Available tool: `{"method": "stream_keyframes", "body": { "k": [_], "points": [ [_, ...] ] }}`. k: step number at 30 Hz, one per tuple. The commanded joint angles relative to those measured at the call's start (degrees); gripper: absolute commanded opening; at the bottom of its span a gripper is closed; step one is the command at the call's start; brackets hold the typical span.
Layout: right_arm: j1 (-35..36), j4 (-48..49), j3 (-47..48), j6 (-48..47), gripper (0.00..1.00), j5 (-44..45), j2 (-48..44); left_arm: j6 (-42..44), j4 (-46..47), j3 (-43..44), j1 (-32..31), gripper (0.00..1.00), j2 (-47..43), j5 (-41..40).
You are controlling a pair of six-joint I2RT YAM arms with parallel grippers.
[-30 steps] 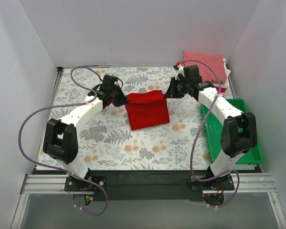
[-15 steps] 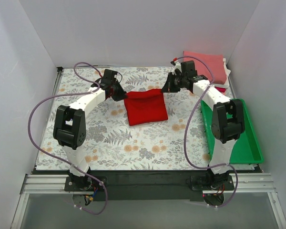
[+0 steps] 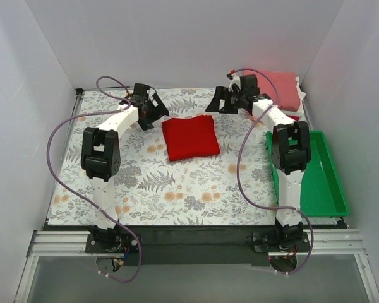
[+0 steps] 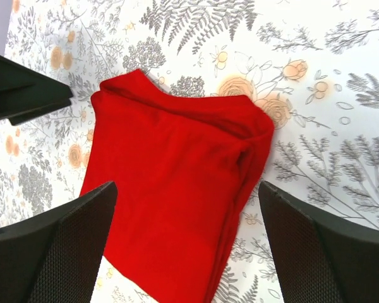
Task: Fold and stack the t-shirts
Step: Fold the tshirt, then neatly place the folded tshirt to the corner
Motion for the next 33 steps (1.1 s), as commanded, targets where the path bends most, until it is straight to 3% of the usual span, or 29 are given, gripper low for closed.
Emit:
{"method": "stream_keyframes", "body": {
  "k": [1, 7, 12, 18, 21, 25, 33],
  "points": [
    [-0.5, 2.2, -1.4, -1.6, 0.98, -2.0, -6.2, 1.0, 2.0, -1.9, 0.2, 0.90, -8.8, 1.5],
    [0.4, 8.7, -19.8, -4.9, 0.98, 3.1, -16.2, 0.9, 5.0, -14.9, 0.2, 0.91, -15.3, 6.3],
    [1.4, 14.1, -29.1, -5.9, 0.98, 5.1, -19.7, -1.7, 7.1, -27.1, 0.2, 0.92, -24.9, 2.7],
    [4.1, 13.9, -29.2, -7.7, 0.98, 11.2, -17.4, -3.0, 7.5, -35.7, 0.2, 0.93, -39.1, -3.4],
    [5.9, 14.4, -29.1, -10.1, 0.98, 19.6, -17.2, -3.4, 6.4, -38.7, 0.2, 0.93, -44.4, -13.8],
    [7.8, 14.3, -27.6, -11.2, 0.98, 22.7, -15.1, -4.2, 5.1, -40.5, 0.2, 0.94, -52.1, -18.6],
    [9.2, 14.2, -25.5, -11.4, 0.90, 24.3, -10.9, -5.1, 4.3, -42.5, 0.2, 0.94, -57.6, -22.9]
  ]
}}
